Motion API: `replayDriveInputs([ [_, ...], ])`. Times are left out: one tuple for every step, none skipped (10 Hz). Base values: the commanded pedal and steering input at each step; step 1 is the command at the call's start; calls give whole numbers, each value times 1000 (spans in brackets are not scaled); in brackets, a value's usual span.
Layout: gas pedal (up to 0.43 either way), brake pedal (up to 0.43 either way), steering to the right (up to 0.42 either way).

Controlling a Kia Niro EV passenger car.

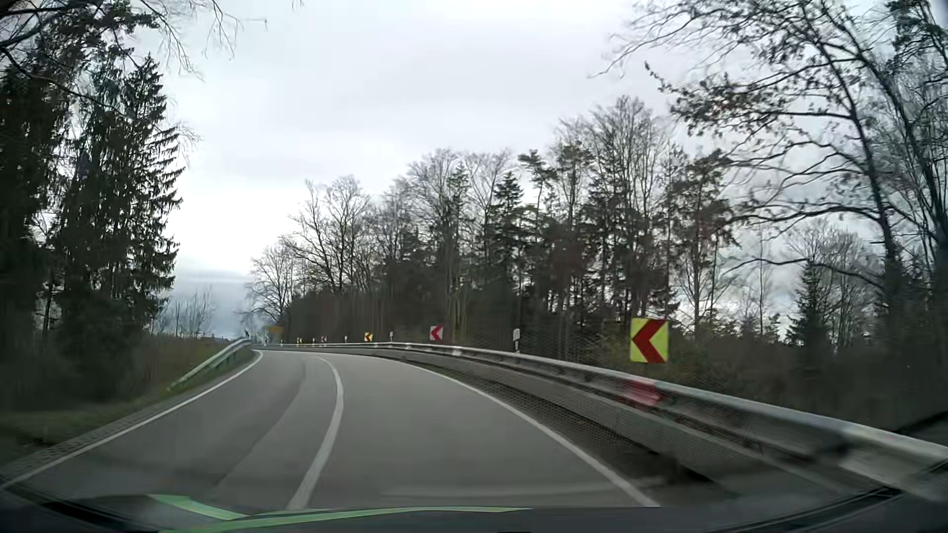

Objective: Follow the waypoints while adhering to traffic rules and regulations

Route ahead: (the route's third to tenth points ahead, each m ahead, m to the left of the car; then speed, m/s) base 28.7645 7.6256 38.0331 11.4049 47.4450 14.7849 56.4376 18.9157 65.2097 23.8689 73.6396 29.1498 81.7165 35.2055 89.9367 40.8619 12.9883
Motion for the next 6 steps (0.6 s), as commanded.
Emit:
replayDriveInputs([
  [197, 0, -72],
  [197, 0, -73],
  [197, 0, -73],
  [197, 0, -74],
  [197, 0, -74],
  [209, 0, -74],
])
